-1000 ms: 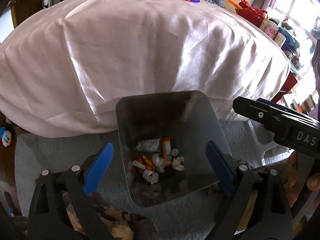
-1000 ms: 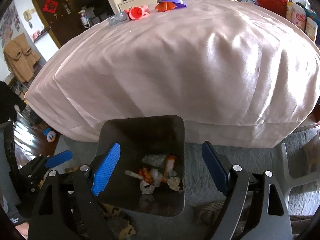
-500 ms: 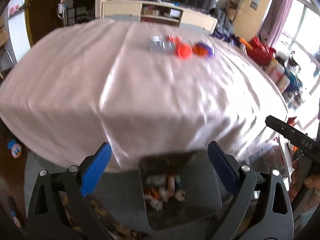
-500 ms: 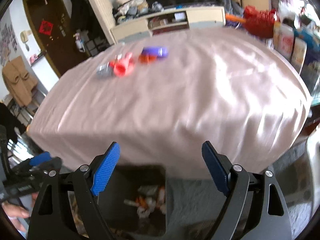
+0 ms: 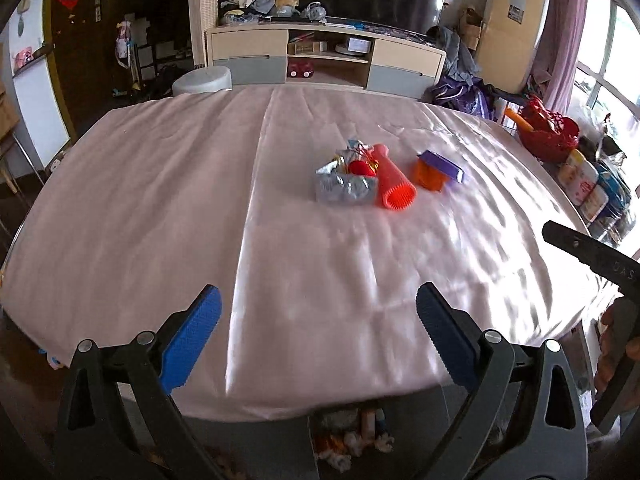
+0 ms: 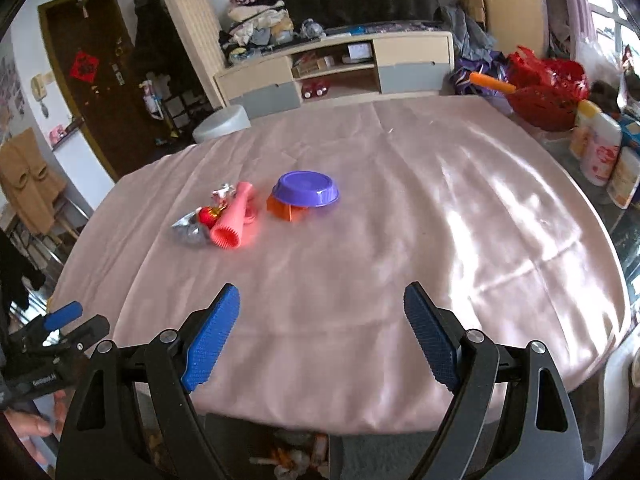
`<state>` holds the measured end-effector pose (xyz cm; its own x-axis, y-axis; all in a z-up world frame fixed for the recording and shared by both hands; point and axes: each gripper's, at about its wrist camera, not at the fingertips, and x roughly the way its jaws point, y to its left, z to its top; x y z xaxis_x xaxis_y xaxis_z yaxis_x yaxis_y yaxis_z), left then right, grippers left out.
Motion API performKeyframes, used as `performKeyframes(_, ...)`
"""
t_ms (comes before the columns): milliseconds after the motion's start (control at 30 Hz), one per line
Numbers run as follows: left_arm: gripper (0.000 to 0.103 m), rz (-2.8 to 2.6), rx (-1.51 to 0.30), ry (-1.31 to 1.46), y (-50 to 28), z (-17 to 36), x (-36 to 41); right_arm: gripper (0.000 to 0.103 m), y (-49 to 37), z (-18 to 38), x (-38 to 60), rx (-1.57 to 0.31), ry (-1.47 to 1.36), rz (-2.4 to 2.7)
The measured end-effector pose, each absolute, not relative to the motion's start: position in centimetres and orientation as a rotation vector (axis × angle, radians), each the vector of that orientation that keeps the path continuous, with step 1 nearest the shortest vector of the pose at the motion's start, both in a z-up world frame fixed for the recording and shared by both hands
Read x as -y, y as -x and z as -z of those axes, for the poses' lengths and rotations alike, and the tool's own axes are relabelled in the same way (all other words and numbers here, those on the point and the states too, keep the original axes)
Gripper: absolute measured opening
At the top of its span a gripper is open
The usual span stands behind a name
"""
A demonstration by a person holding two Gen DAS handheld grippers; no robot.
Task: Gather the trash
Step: 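Move both open tools back over the remaining trash on the table, then grasp the foil blister pack with the left tool while the right grasps the purple bowl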
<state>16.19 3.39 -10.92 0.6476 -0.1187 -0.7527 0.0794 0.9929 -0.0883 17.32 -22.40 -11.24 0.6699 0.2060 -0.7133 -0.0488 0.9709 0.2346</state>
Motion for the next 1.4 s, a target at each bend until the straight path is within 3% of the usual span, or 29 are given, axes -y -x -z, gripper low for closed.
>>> performKeyframes(233,0.088,0.101,-0.859,0.02,-20.8,12.4,-2.4,0.085,-22.6,13.4,21.9,-0.874,-0.198,-0.111)
performKeyframes(533,0.088,0.118,-0.902,0.045,-25.4,15.4,-1.7,0.085,-27.1,15.1,21.5,-0.911,-0.241,-0.1)
performKeyframes(667,0.088,0.125,-0.91,0.041,-27.0,16.0,-1.2,0.093,-28.8,15.2,20.6,-0.905,-0.25,-0.103)
performKeyframes(1400,0.088,0.16,-0.902,0.026,-29.9,16.4,0.1,0.093,-34.6,16.4,17.5,-0.948,-0.142,-0.064)
